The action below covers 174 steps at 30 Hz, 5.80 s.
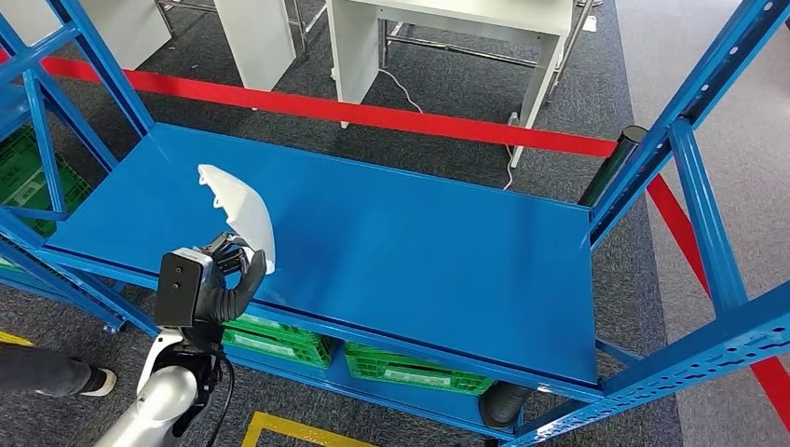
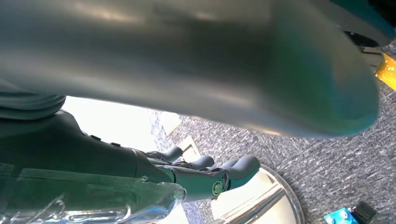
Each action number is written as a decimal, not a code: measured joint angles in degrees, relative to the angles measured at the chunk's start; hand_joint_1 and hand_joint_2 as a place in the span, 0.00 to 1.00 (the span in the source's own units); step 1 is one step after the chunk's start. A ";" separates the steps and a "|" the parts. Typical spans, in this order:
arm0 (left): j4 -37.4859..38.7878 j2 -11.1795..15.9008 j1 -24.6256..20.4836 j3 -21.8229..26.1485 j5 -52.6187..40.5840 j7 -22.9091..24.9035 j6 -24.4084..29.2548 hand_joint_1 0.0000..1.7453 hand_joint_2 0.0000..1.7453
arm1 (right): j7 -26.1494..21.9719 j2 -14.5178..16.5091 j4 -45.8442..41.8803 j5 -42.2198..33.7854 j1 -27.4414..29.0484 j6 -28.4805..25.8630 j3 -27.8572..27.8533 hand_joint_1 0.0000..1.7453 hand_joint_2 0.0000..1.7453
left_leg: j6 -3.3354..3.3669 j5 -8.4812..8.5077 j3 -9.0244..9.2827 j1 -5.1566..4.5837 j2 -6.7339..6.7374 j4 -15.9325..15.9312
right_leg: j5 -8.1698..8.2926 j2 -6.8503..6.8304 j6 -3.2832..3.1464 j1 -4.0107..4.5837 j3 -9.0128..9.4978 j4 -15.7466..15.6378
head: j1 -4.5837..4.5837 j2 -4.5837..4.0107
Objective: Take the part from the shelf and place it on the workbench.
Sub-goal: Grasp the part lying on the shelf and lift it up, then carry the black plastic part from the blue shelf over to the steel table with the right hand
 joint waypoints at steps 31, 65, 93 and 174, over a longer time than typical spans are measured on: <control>-25.02 -0.63 1.50 -2.11 4.46 -3.08 -1.34 1.00 1.00 | -2.95 1.51 0.68 -2.75 0.05 -2.17 -0.92 0.00 0.00 | 0.00 0.00 0.00 0.00 0.00 -0.01 | -0.01 0.00 0.00 0.00 0.00 0.00 | 0.00 0.00; -36.80 0.68 -2.52 -8.62 -4.86 -1.17 -0.94 1.00 1.00 | -6.58 2.79 2.11 -4.35 0.07 -3.37 -1.58 0.00 0.00 | 0.00 0.00 0.03 0.00 0.00 -0.01 | -0.01 0.00 0.00 0.00 0.01 0.00 | 0.00 0.00; -36.77 0.68 -2.69 -9.53 -0.84 -5.78 -1.23 1.00 1.00 | -6.34 3.34 2.75 -4.69 0.06 -3.37 -1.90 0.00 0.00 | 0.00 0.00 0.03 0.00 0.00 -0.01 | -0.01 0.00 0.00 0.00 0.02 0.00 | 0.01 0.00; -35.96 0.65 -2.08 -8.61 0.28 -7.94 -0.54 1.00 1.00 | -5.11 3.78 2.99 -4.43 0.06 -3.13 -1.71 0.00 0.00 | 1.64 0.50 0.97 -0.01 0.03 -1.53 | -6.32 -0.09 1.41 -0.70 -5.75 12.23 | 0.33 0.00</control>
